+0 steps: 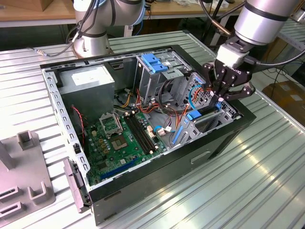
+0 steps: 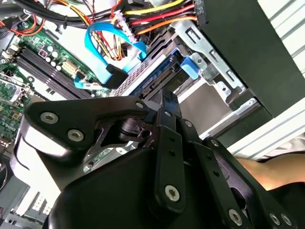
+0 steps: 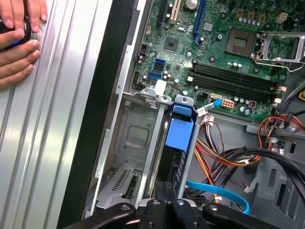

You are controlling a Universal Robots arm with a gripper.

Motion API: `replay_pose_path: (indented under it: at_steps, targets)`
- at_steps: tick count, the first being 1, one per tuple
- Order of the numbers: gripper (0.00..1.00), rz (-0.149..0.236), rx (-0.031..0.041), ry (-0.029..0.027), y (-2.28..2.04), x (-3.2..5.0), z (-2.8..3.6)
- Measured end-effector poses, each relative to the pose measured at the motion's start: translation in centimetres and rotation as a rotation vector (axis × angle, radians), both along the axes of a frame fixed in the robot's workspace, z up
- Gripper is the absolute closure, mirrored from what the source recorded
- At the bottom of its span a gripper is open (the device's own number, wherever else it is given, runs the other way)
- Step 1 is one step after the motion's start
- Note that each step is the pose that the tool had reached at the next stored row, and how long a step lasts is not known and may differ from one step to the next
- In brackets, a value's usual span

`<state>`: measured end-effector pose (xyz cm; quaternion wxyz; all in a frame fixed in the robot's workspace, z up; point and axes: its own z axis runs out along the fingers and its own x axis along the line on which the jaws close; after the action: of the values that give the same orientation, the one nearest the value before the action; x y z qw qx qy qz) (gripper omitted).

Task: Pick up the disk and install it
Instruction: 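Insert the first disk wire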

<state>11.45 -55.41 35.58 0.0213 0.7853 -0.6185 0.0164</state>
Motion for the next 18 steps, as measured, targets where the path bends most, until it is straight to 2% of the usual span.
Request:
replay_pose_path:
  at_steps: [4, 6, 13, 18]
  targets:
    - [0.89, 0.001, 0.0002, 0.0005, 0.01, 0.24, 0.16]
    - [0.89, 0.014, 0.0001, 0.0026, 0.08, 0.56, 0.30]
    - [0.89, 0.036, 0.0000, 0.0045, 0.34, 1.43, 0.38]
    - [0.89, 0.066, 0.0001, 0.0047, 0.47, 1.55, 0.51]
